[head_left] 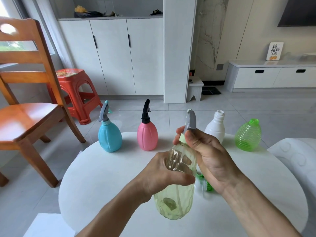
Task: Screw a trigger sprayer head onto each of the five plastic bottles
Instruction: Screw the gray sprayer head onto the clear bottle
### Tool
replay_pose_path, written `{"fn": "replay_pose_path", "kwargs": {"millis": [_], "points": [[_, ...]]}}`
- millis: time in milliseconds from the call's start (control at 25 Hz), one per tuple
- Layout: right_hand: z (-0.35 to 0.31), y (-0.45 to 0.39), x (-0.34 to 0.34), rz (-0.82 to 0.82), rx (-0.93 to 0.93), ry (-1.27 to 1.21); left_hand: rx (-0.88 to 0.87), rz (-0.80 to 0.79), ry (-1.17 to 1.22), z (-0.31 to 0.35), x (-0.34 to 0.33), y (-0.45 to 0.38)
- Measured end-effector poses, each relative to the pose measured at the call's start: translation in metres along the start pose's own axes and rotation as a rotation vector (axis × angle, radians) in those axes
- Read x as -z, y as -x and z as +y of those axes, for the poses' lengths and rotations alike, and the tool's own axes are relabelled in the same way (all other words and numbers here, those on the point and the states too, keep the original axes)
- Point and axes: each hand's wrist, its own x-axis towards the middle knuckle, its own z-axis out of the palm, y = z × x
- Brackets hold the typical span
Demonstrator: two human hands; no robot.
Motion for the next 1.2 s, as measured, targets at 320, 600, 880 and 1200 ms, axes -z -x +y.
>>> {"fn": "replay_pose_path", "kwargs": {"millis": [320, 600, 880, 1200], "points": [[-0.001, -0.005, -0.014, -0.003, 0.166, 0.609, -0.088, 0.064, -0.067, -0.002, 0.013, -0.012], [0.013, -0.036, -0.001, 0.384, 0.246, 0.729, 0.067, 0.266, 0.112, -0.006, 0.022, -0.032], [0.028, -0.109, 0.029, 0.553, 0.282, 0.941, -0.011, 0.6, -0.095, -0.02, 0.042, -0.037], [0.068, -0.15, 0.058, 0.539, 0.134, 0.938, -0.216, 0.281, -1.164, -0.04, 0.035, -0.029]]}}
